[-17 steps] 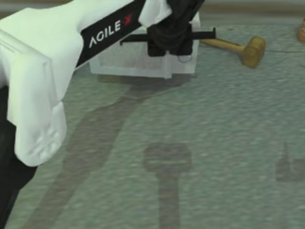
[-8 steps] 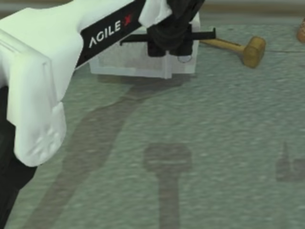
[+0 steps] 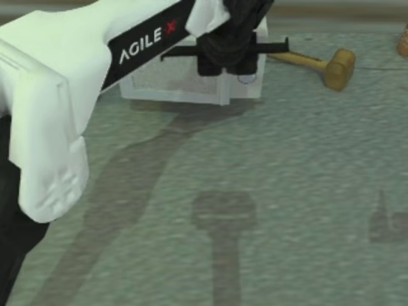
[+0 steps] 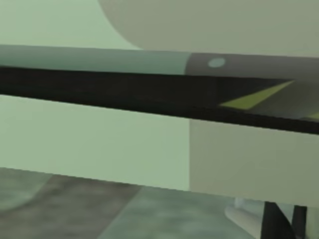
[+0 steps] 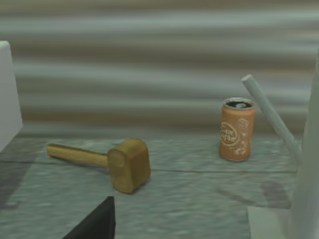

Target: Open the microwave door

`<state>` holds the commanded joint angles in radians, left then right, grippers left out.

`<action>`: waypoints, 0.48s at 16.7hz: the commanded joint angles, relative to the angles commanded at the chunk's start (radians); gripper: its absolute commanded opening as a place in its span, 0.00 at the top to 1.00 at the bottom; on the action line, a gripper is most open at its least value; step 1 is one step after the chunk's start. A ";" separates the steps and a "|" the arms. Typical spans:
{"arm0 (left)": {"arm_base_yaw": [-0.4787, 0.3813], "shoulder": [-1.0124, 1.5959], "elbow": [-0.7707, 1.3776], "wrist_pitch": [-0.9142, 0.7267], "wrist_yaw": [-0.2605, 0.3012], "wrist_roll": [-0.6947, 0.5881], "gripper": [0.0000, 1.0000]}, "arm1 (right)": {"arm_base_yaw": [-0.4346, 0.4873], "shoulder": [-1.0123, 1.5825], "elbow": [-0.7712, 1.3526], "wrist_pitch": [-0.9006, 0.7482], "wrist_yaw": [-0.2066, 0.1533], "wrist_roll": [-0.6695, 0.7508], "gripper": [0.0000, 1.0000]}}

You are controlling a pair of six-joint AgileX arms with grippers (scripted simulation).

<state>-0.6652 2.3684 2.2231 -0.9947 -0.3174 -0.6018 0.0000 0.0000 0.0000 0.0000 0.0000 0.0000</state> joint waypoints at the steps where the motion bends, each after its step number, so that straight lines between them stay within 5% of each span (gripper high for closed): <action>1: 0.000 0.000 0.000 0.000 0.000 0.000 1.00 | 0.000 0.000 0.000 0.000 0.000 0.000 0.00; 8: -0.005 0.002 -0.001 0.005 0.007 -0.002 1.00 | 0.000 0.000 0.000 0.000 0.000 0.000 0.00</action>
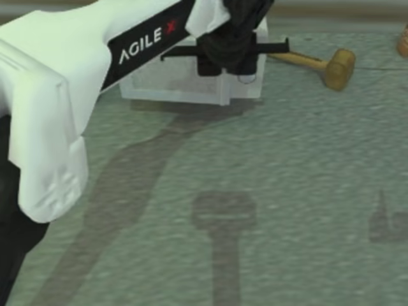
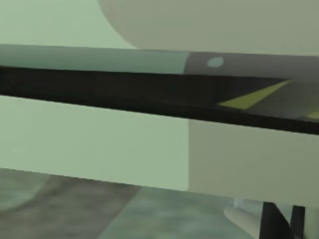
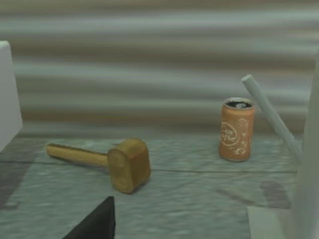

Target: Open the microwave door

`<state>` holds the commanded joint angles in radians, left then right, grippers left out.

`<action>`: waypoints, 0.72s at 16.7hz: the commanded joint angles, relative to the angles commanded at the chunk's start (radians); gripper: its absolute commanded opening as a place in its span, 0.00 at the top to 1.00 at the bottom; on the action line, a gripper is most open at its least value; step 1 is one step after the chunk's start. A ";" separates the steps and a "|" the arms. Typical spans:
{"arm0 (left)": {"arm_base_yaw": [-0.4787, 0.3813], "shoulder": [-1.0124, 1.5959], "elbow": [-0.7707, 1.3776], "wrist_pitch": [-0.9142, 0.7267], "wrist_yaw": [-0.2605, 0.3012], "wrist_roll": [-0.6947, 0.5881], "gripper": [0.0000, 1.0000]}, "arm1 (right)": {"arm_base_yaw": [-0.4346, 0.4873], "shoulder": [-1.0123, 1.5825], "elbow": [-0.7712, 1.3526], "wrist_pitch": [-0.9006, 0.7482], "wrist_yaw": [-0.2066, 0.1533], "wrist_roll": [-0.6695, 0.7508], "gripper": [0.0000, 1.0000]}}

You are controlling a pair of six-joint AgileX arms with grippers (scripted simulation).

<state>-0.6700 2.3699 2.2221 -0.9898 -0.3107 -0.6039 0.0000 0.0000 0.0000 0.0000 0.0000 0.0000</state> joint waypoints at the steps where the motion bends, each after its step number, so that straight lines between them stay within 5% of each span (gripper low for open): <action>1: 0.000 -0.009 -0.014 0.008 0.002 0.009 1.00 | 0.000 0.000 0.000 0.000 0.000 0.000 0.00; 12: 0.008 -0.110 -0.188 0.100 0.030 0.087 1.00 | 0.000 0.000 0.000 0.000 0.000 0.000 0.00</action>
